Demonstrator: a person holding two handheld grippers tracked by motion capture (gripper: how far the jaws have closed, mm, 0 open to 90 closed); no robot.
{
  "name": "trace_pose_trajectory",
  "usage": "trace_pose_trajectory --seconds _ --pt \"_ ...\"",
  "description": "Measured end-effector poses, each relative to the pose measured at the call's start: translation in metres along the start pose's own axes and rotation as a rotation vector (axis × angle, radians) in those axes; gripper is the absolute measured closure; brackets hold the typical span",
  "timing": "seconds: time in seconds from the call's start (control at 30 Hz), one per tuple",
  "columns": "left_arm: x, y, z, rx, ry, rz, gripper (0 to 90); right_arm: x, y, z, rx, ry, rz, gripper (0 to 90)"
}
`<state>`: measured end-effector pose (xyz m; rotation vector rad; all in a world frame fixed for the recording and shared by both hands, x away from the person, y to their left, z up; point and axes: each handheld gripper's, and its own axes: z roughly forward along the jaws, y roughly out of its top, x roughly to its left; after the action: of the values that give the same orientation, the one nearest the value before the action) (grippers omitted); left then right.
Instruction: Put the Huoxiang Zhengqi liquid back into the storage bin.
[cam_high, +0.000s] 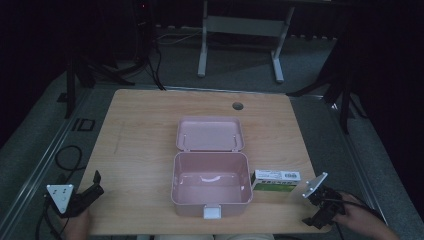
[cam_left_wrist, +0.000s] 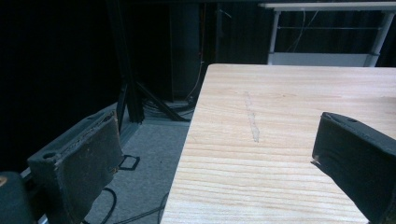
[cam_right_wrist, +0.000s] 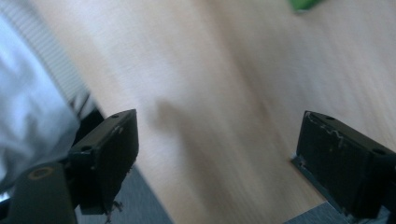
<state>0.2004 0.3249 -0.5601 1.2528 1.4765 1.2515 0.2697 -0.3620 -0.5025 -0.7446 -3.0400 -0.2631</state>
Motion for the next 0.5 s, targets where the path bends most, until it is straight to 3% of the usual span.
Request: trace_pose_trajectory --seconds 0.2,0.5 --pt "0.000 0.000 0.000 0.001 -0.001 0.002 1.6 0.012 0.021 -0.005 0.093 0.029 -0.092 13.1" --pt "0.000 0.000 0.000 0.001 -0.004 0.003 1.7 0.030 0.052 -0.004 0.161 0.105 -0.216 14.0"
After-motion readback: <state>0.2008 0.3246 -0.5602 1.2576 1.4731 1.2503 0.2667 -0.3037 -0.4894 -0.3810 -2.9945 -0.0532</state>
